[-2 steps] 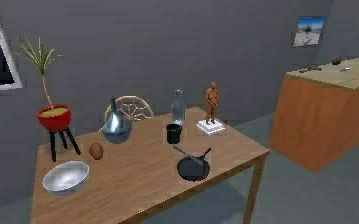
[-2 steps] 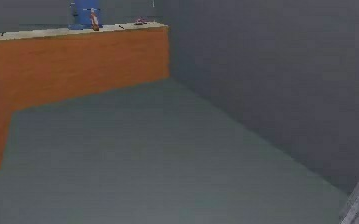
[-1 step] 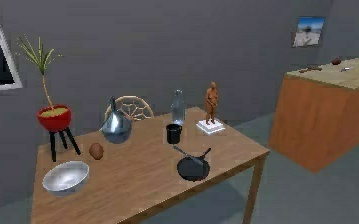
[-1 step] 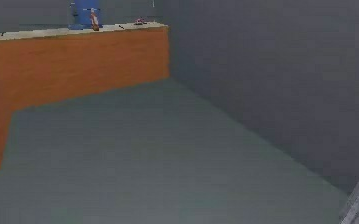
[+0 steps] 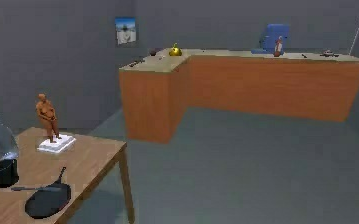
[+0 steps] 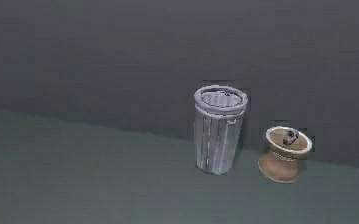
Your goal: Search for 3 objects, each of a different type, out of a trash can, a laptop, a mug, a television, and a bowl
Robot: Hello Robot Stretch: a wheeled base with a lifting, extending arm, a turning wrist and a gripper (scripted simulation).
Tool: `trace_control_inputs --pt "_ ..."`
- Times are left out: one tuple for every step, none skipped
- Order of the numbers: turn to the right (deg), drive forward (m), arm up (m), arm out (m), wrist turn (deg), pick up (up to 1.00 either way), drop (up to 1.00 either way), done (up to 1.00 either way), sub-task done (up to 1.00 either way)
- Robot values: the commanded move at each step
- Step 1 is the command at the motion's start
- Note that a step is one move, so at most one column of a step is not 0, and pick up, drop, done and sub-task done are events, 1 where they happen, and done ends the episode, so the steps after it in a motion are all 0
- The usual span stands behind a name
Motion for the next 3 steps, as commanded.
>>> trace_control_inputs --pt "45.0 0.0 0.0 0.0 0.0 0.0 0.0 0.0 0.0" --pt "45.0 0.0 0.0 0.0 0.0 0.0 0.0 0.0 0.0" --pt "12.0 0.0 0.0 0.0 0.0 0.0 0.0 0.0 0.0"
